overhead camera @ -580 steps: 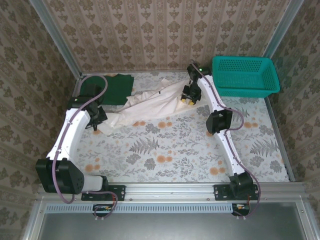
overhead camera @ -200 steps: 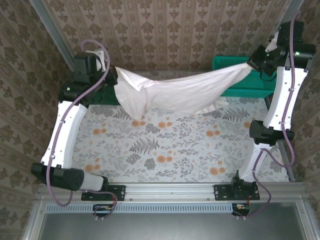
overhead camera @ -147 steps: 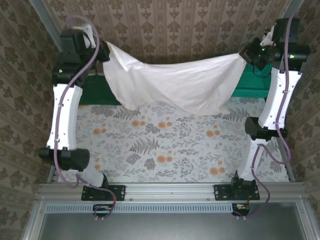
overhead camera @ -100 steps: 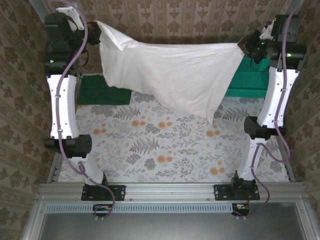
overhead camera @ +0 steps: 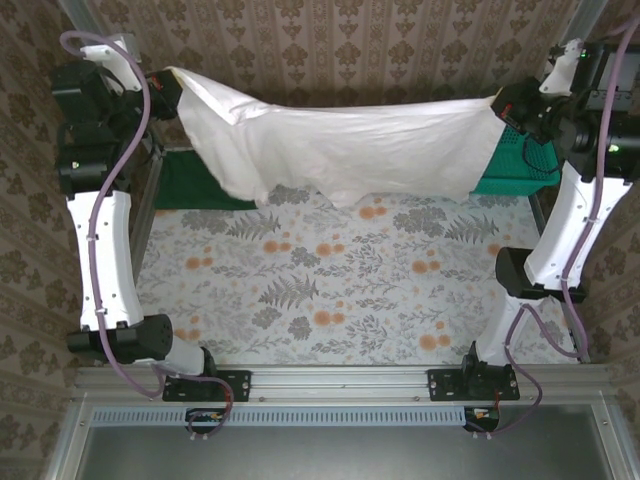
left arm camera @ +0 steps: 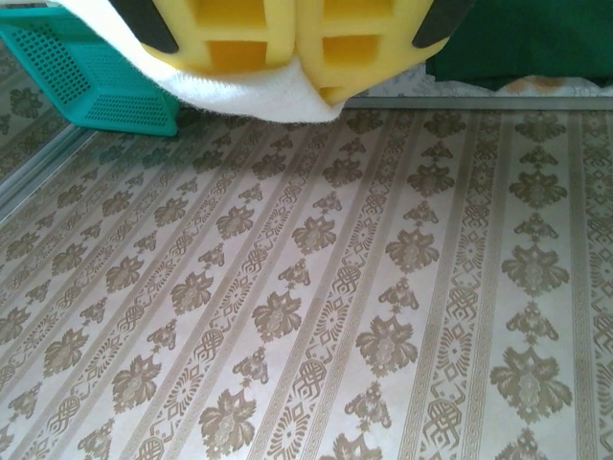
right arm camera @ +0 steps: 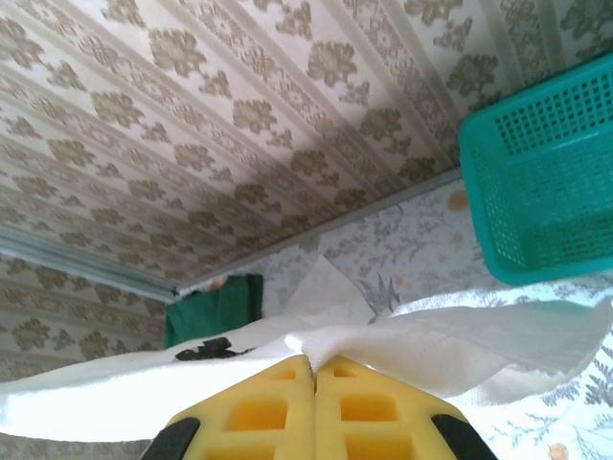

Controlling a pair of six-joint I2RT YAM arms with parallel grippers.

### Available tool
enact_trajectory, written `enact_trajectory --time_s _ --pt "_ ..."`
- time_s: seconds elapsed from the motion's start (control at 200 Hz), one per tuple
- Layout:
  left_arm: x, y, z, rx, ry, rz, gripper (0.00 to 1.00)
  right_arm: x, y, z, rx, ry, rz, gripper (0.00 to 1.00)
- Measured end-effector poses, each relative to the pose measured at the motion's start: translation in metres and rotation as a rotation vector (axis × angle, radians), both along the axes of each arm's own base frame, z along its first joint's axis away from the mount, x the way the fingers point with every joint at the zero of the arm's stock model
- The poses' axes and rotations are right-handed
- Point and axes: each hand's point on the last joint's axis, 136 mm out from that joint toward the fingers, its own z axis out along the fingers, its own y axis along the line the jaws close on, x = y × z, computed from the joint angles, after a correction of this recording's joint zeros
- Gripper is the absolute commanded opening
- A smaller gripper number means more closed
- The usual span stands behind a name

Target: Fold and stack the t-shirts

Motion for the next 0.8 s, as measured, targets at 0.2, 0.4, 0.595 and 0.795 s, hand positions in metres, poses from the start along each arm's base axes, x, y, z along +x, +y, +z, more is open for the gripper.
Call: enact_trajectory --time_s 0.2,0.4,0.595,0.795 --pt "0.019 0.003 -0.011 -0.018 0.037 0.009 0.00 0.030 0.002 -0.031 0.015 0.086 0.013 0.00" --pt "0.068 0.006 -0.008 -0.061 0.035 0.009 0.00 0.070 0.004 -0.049 0.069 0.100 0.006 0.00" --pt "0.099 0.004 0.008 -0.096 -0.022 -0.014 0.00 0.102 0.006 -0.033 0.135 -0.006 0.003 0.00" --pt "0.072 0.006 0.058 -0.095 -0.167 -0.053 0.00 0.097 0.014 0.028 0.150 -0.218 0.050 0.00"
